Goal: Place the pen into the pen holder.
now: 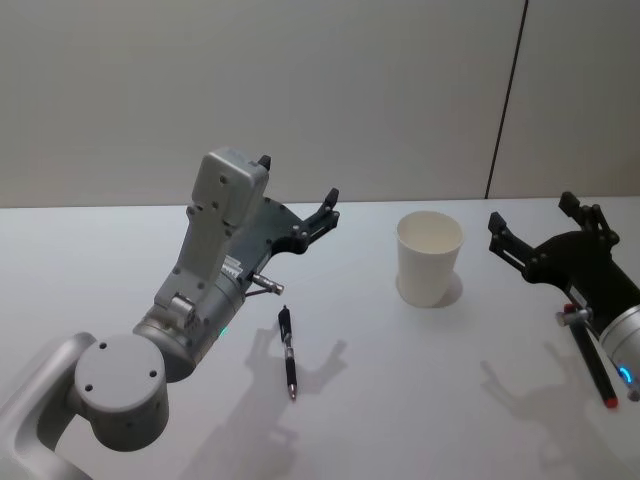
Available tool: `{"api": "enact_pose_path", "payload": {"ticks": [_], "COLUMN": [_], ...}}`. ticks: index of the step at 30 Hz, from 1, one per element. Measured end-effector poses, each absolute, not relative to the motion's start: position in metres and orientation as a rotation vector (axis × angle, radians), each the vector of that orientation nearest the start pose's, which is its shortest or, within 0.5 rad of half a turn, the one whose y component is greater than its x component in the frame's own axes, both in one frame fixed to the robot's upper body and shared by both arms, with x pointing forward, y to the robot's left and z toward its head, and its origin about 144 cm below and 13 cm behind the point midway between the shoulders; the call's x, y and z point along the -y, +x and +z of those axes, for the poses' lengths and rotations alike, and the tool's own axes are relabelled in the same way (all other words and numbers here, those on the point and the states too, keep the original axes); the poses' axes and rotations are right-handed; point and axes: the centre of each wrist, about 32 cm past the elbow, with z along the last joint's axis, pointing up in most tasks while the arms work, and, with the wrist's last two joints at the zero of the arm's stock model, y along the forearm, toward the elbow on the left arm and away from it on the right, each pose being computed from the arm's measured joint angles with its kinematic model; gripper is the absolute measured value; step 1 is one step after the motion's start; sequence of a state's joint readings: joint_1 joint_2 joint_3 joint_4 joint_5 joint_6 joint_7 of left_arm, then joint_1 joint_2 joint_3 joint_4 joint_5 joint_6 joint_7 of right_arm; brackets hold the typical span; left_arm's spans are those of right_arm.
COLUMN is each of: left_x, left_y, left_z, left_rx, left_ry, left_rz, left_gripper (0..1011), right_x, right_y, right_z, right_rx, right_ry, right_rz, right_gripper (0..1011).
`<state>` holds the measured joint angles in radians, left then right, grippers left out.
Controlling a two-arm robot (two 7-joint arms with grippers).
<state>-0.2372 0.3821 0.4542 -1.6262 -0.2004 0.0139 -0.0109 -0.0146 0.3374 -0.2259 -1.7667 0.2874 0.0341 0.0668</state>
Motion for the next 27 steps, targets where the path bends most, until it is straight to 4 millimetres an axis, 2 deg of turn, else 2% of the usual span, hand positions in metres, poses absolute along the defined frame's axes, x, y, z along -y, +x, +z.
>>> {"api": "enact_pose_path", "payload": {"ticks": [27], "left_x": [-0.1984], "left_y": [0.4920], "left_z": [1.2044], "left_rx": [0.268], "left_ry": [0.061], "left_rz": [1.124], "left_gripper": [1004], "right_x": [0.2369], "right_y": [0.4432], "right_z": [1.1888], "right_rx": [0.075], "right_ry": [0.026], "right_rz": [-1.229], "right_gripper": [1001]}}
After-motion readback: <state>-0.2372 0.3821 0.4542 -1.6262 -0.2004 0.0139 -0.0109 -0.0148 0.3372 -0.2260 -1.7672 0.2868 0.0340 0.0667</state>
